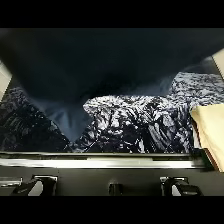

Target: Fold the clothes and pants, and hang the long-sleeved shirts on hangers.

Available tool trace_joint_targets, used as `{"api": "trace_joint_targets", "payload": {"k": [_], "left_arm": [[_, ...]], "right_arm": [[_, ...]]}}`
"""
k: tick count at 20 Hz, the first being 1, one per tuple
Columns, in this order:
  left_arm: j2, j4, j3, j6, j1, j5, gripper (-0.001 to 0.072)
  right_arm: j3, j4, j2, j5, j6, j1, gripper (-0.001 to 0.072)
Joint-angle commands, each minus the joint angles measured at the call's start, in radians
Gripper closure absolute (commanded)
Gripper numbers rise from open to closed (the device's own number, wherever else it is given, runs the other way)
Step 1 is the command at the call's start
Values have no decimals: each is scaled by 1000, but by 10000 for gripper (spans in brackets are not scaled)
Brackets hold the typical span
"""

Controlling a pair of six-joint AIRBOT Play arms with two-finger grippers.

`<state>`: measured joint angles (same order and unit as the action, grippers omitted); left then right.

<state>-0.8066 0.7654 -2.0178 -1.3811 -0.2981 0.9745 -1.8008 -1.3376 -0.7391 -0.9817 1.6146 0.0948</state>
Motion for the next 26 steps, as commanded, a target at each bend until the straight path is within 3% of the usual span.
{"api": "trace_joint_targets", "payload": {"k": [1, 3, 5, 7, 9, 13, 14, 15, 16, 17, 19, 23, 24, 25, 26], "left_arm": [[41, 9, -15, -11, 0, -78, 686], [24, 65, 5, -11, 0, -29, 686], [5, 116, 81, -11, 0, 32, 686], [-31, 117, 220, -10, 1, 58, 685], [-81, 118, 404, 36, 24, 35, 685], [-271, 118, 740, 129, 114, -184, 685], [-341, 118, 780, 128, 132, -233, 686], [-409, 114, 793, 114, 147, -243, 685], [-478, 114, 792, 109, 164, -237, 685], [-533, 115, 793, 110, 181, -222, 685], [-623, 114, 793, 93, 200, -159, 685], [-706, 114, 792, 72, 219, -39, 683], [-706, 114, 792, 72, 217, -27, 636], [-703, 114, 787, 72, 209, -3, 505], [-698, 116, 769, 73, 196, 60, 240]], "right_arm": [[-16, -22, 26, 32, 3, 0, 674], [-16, -43, -1, -5, 3, 0, 674], [-16, -74, -62, -129, 3, 0, 673], [-5, -80, -167, -307, 3, 0, 673], [62, -80, -291, -380, 3, 0, 673], [261, -78, -563, -208, 6, 0, 673], [274, -75, -636, -193, 77, 0, 673], [274, -44, -709, -198, 225, 0, 673], [274, 10, -764, -205, 340, 0, 671], [274, 87, -813, -208, 365, 0, 671], [274, 184, -874, -198, 364, -1, 671], [274, 175, -895, -197, 360, -1, 672], [274, 175, -894, -201, 349, 1, 672], [274, 169, -886, -207, 321, 1, 670], [274, 138, -870, -209, 304, 1, 632]]}}
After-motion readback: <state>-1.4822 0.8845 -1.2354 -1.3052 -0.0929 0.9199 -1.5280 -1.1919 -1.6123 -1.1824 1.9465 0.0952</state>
